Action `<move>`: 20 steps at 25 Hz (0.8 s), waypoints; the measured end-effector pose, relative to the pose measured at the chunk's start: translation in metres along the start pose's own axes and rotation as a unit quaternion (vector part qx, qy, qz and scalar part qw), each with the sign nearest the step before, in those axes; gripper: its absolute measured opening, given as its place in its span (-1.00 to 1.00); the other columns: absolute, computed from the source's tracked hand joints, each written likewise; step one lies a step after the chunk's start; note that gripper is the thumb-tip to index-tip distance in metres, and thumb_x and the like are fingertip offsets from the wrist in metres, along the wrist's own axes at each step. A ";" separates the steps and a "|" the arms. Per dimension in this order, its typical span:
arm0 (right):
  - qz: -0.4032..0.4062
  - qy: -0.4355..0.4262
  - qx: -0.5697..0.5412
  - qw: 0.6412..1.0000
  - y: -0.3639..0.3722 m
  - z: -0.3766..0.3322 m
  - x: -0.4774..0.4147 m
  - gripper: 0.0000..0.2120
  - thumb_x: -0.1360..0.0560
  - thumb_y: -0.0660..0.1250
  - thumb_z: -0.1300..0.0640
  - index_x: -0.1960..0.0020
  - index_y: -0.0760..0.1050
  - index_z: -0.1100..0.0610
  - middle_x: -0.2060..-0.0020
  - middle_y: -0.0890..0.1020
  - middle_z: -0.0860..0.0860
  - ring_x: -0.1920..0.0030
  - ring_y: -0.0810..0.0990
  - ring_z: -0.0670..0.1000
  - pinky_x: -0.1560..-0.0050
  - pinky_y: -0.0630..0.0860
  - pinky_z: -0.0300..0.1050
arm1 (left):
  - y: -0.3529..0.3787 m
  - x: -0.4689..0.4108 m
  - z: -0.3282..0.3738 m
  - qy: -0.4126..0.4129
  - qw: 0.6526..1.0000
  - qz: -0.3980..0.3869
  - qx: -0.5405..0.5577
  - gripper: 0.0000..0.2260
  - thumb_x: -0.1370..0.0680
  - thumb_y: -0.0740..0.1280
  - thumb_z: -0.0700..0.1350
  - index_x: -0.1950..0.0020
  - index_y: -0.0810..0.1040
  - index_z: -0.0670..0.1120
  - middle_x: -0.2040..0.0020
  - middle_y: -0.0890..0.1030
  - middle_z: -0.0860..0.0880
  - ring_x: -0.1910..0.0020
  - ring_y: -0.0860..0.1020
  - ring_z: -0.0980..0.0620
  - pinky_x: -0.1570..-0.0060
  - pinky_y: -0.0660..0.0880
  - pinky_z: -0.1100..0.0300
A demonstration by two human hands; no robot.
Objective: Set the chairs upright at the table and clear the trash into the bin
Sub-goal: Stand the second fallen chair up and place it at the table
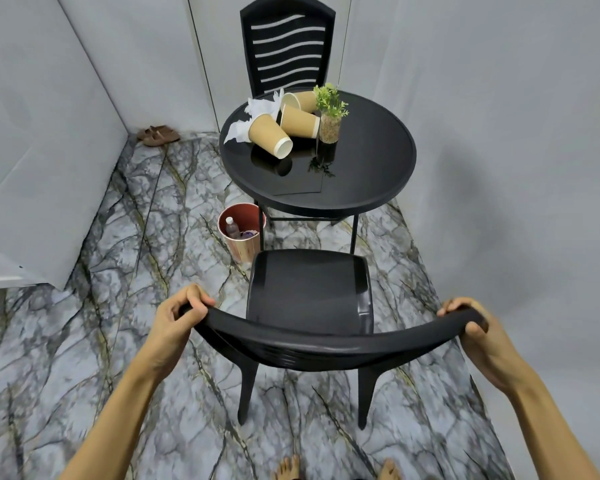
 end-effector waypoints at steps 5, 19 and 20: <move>0.000 0.004 0.022 1.000 -0.003 0.002 0.012 -0.43 0.03 0.55 -0.34 0.20 0.56 0.02 0.22 0.63 -0.08 0.15 0.57 -0.07 0.14 0.52 -0.33 | 0.000 0.015 -0.006 -0.009 0.999 -0.034 -0.018 -0.93 -0.20 0.33 0.00 0.43 0.50 0.03 0.34 0.56 0.17 0.31 0.47 0.28 0.22 0.22 0.21; -0.032 0.041 0.214 0.976 0.012 -0.031 0.036 -0.64 -0.19 0.47 -0.22 0.11 0.60 -0.05 0.07 0.69 -0.17 -0.05 0.59 -0.19 0.06 0.48 -0.51 | -0.003 0.039 -0.007 -0.046 0.988 -0.121 -0.079 -0.72 -0.26 0.42 0.20 0.15 0.64 0.07 0.10 0.65 0.19 0.04 0.56 0.29 0.05 0.47 0.50; -0.052 0.041 0.214 0.975 0.020 -0.039 0.029 -0.69 -0.23 0.45 -0.15 0.11 0.61 -0.02 0.05 0.70 -0.13 -0.05 0.59 -0.23 0.06 0.47 -0.53 | -0.003 0.039 -0.006 -0.044 0.987 -0.122 -0.090 -0.62 -0.23 0.43 0.29 0.12 0.65 0.06 0.03 0.67 0.18 -0.01 0.57 0.30 0.03 0.46 0.52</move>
Point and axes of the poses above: each hand's wrist, its own x-axis away from the middle knuckle, its own y-axis out of the palm, z = x × y, the point moved 7 cm from there along -x, towards the middle knuckle
